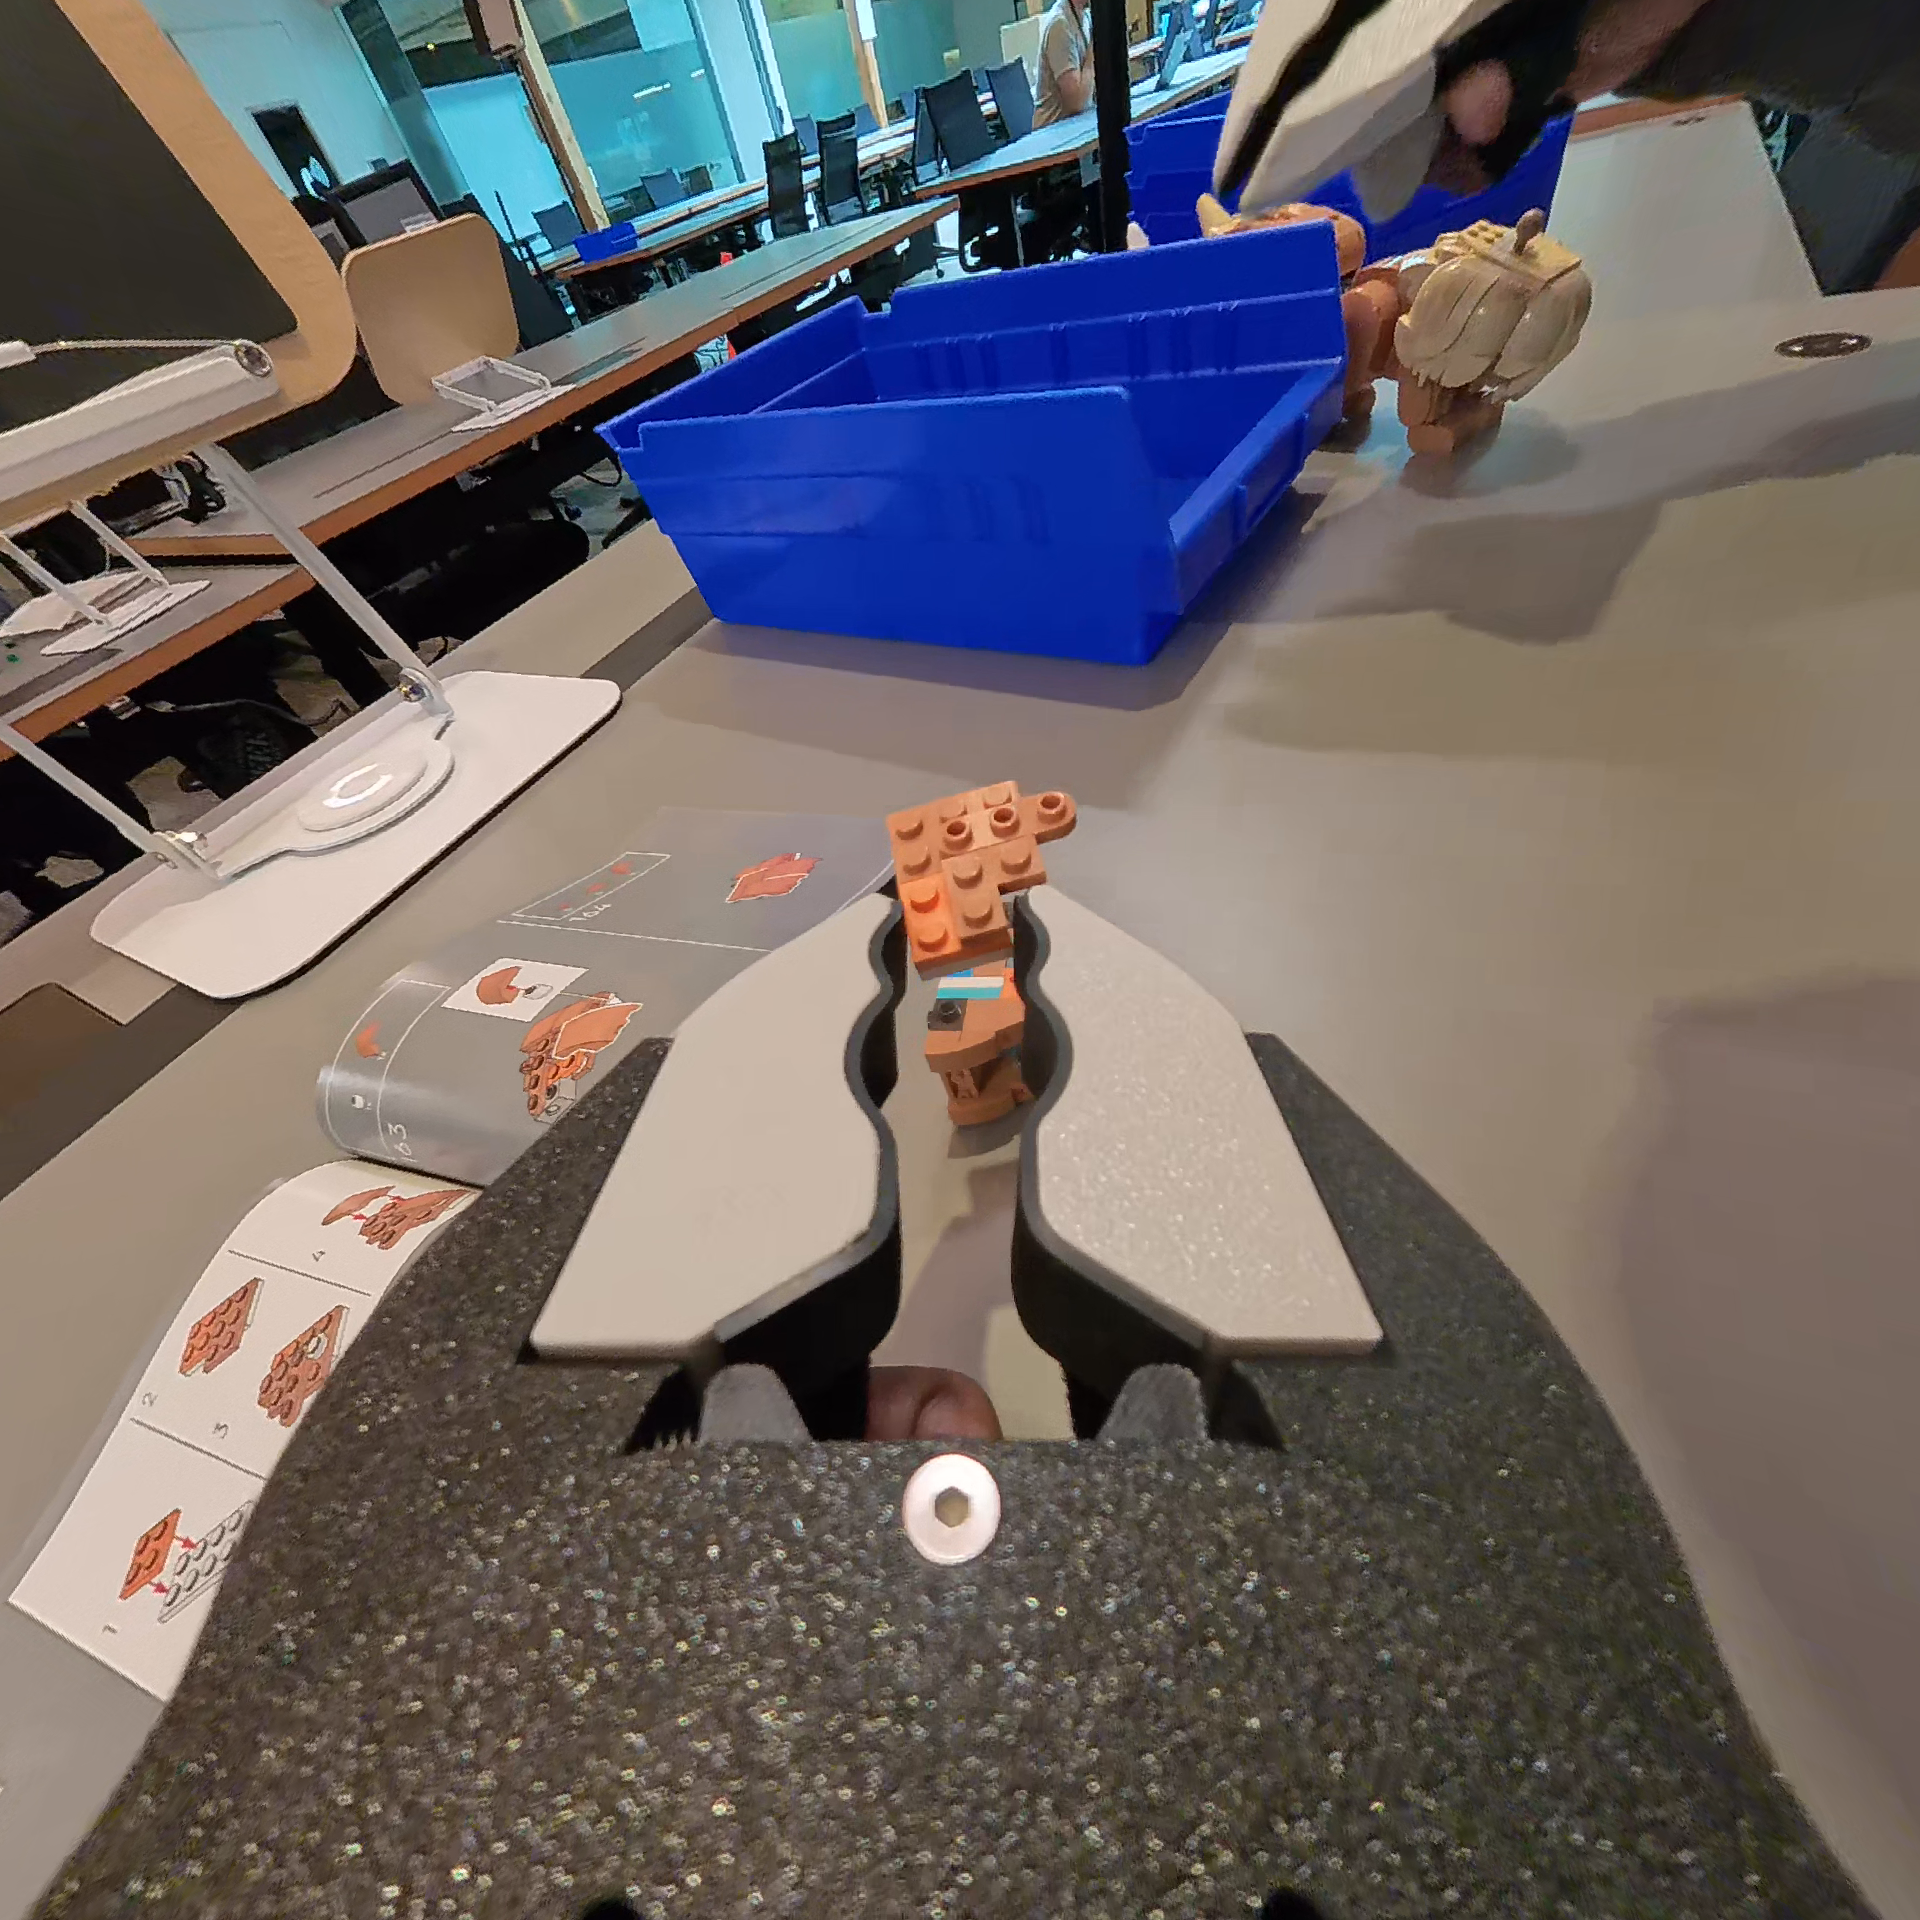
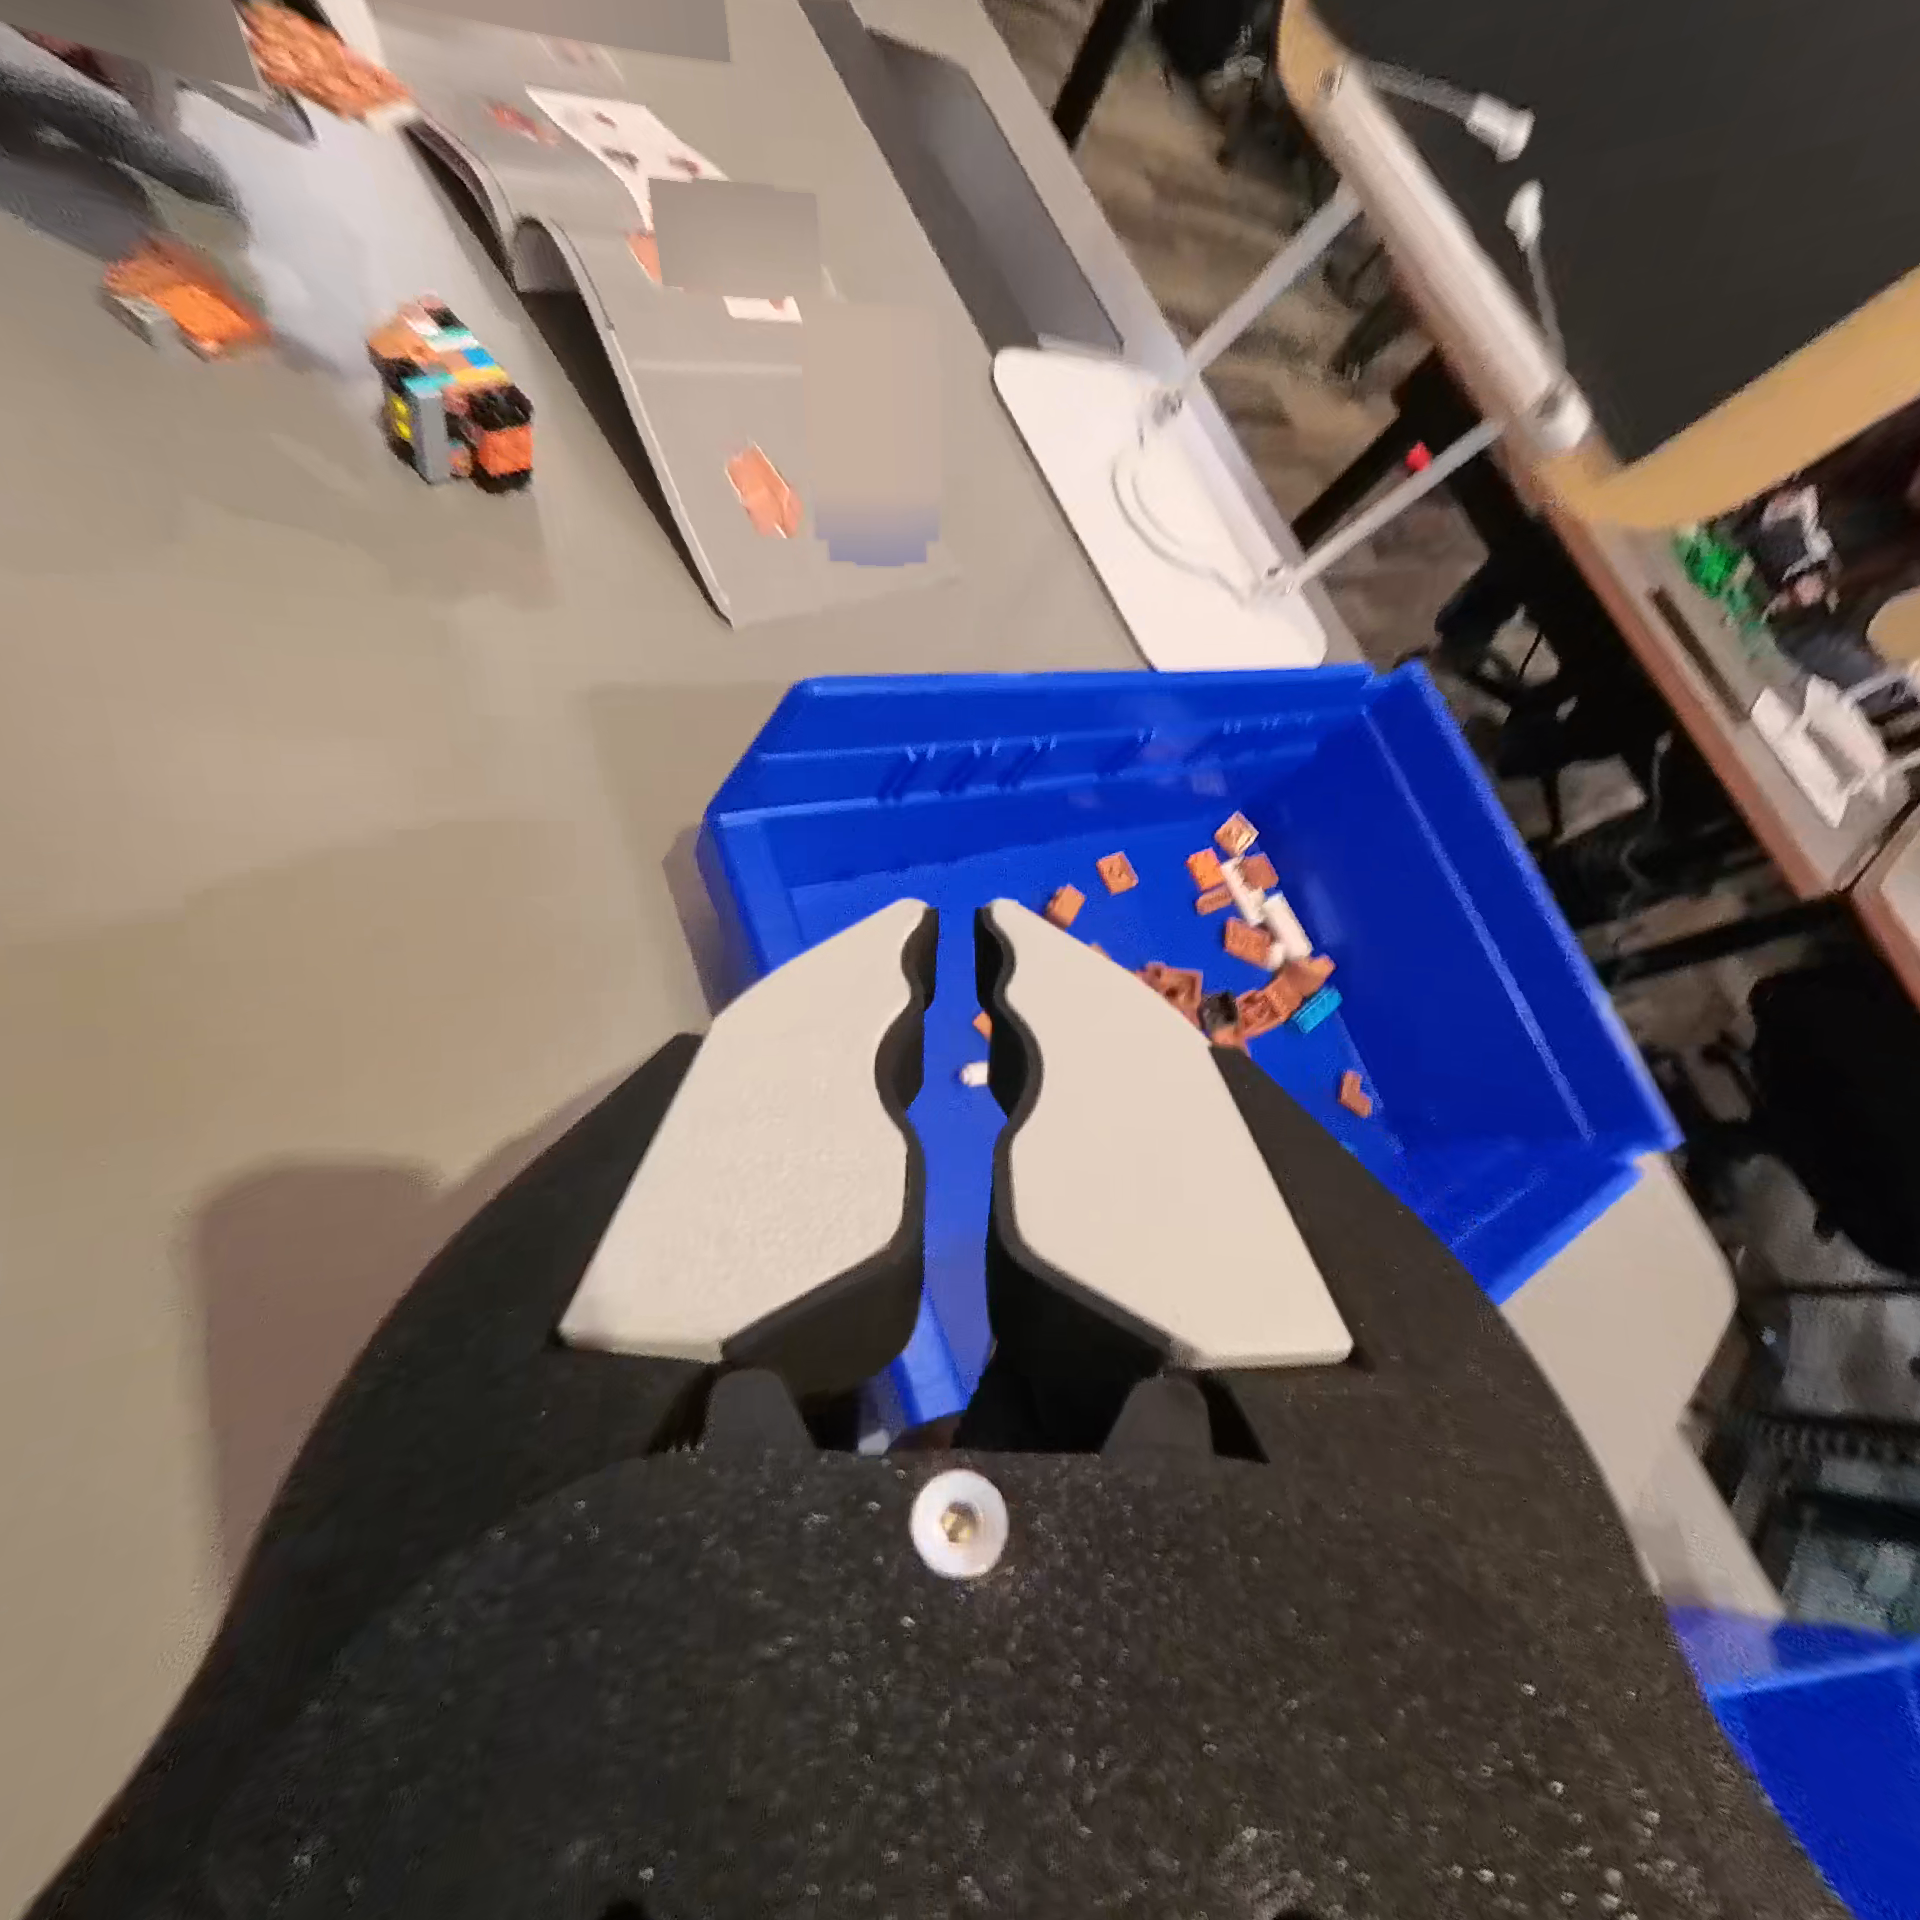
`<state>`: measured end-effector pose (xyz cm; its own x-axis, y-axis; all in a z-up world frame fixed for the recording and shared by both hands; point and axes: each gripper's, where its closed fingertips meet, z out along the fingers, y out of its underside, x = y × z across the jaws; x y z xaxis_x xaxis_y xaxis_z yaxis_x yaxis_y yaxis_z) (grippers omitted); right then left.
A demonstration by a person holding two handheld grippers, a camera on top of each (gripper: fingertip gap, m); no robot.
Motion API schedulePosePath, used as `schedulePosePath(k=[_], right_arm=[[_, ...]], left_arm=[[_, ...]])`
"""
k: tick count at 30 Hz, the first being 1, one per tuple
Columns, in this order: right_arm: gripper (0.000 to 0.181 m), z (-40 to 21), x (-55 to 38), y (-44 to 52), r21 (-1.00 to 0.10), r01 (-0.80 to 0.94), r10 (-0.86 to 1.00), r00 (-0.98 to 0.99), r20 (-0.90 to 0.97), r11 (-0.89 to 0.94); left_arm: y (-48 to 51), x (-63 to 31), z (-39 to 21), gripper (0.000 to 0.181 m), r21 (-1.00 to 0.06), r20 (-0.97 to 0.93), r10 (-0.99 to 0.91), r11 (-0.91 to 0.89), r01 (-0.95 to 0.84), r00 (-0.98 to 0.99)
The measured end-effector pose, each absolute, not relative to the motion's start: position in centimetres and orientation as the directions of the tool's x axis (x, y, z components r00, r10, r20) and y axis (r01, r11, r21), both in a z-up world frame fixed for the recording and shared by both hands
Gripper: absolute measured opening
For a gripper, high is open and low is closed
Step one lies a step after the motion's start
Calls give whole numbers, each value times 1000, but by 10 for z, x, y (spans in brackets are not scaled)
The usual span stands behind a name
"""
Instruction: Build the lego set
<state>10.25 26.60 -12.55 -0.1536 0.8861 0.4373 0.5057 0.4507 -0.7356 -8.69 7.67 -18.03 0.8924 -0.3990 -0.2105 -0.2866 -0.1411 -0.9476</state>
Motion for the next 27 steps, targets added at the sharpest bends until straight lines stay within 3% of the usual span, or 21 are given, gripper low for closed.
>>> schedulePosePath(k=[6, 10, 15, 19, 23, 27], right_arm=[[17, -191, 101, 272, -546, 746, 892, -141, 430, 381], [27, -207, 101, 271, -523, 784, 923, -162, 348, 335], [17, -214, 97, 260, -524, 796, 948, -192, 256, 302], [40, -228, 95, 254, -461, 823, 934, -218, 283, 332], [28, -226, 91, 223, -503, 796, 941, -278, 191, 337], [33, -224, 105, 193, -454, 819, 936, -324, 140, 351]], left_arm=[[77, -92, -184, 19, -948, -202, -386, -153, -279, 900], [77, -89, -185, 19, -947, -200, -398, -155, -280, 895], [76, -87, -184, 19, -945, -210, -404, -151, -291, 891], [76, -86, -182, 19, -947, -207, -404, -145, -286, 891], [75, -86, -182, 19, -947, -208, -407, -145, -288, 890], [75, -86, -181, 19, -949, -203, -405, -144, -281, 892]])
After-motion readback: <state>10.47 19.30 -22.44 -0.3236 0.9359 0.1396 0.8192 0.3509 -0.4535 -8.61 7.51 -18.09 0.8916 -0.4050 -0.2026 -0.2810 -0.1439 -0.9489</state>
